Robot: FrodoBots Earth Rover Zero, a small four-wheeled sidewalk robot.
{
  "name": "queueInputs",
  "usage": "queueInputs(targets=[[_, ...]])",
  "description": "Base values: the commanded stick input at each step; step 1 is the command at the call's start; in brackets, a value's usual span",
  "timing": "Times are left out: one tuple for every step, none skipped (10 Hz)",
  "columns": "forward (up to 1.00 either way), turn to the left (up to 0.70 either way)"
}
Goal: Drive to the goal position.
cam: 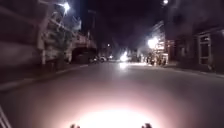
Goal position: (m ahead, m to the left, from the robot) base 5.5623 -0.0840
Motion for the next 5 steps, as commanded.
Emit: queueInputs(targets=[[0.7, 0.0], [0.7, 0.0], [0.7, 0.0], [0.7, 0.0], [0.7, 0.0]])
